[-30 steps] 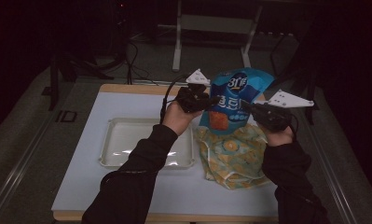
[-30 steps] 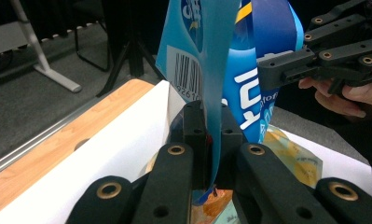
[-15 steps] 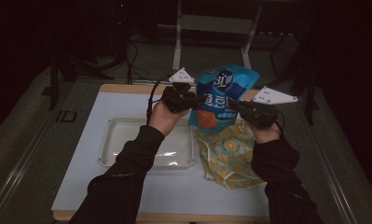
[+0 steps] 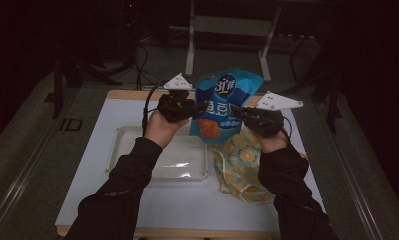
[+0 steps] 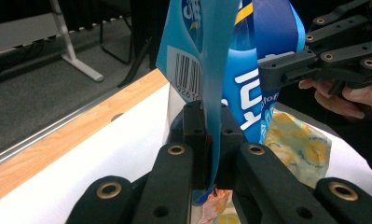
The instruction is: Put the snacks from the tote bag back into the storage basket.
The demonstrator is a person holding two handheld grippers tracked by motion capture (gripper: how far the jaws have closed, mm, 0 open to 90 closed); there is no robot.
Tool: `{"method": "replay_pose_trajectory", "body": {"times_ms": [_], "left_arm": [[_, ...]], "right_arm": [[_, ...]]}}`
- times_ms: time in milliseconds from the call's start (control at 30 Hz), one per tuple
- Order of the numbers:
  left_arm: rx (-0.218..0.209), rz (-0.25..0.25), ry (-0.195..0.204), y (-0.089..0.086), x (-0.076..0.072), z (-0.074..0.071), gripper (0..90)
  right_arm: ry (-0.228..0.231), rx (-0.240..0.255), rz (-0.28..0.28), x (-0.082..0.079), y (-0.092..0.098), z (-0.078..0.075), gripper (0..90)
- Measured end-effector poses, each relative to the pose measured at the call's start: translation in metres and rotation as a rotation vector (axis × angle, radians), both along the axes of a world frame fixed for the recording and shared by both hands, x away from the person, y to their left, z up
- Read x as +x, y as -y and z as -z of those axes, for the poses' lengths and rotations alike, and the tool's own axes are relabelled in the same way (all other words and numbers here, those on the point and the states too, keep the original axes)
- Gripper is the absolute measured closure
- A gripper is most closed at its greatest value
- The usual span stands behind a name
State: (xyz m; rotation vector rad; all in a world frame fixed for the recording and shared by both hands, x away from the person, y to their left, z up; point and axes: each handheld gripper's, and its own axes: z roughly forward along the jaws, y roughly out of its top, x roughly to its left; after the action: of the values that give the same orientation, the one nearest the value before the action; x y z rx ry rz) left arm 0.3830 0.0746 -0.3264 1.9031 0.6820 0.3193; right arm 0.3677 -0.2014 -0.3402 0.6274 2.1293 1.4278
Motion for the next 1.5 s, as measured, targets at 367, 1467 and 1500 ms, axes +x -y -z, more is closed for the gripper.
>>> {"method": "replay_pose_trajectory", "body": {"times_ms": [367,1467,1500], "left_arm": [[0.002,-0.027,0.001,-0.023,-0.011,-0.002,88.0],[0.009,-0.08,-0.042,-0.082,-0.042,0.018,88.1],[0.008,-0.082,-0.044,-0.083,-0.042,0.02,88.1]], "right_arm": [[0.009,-0.008,-0.037,-0.003,-0.024,-0.003,89.2],[-0.021,-0.01,-0.125,-0.017,-0.084,0.018,89.2],[-0.025,-0.014,-0.126,-0.017,-0.085,0.02,89.2]]}}
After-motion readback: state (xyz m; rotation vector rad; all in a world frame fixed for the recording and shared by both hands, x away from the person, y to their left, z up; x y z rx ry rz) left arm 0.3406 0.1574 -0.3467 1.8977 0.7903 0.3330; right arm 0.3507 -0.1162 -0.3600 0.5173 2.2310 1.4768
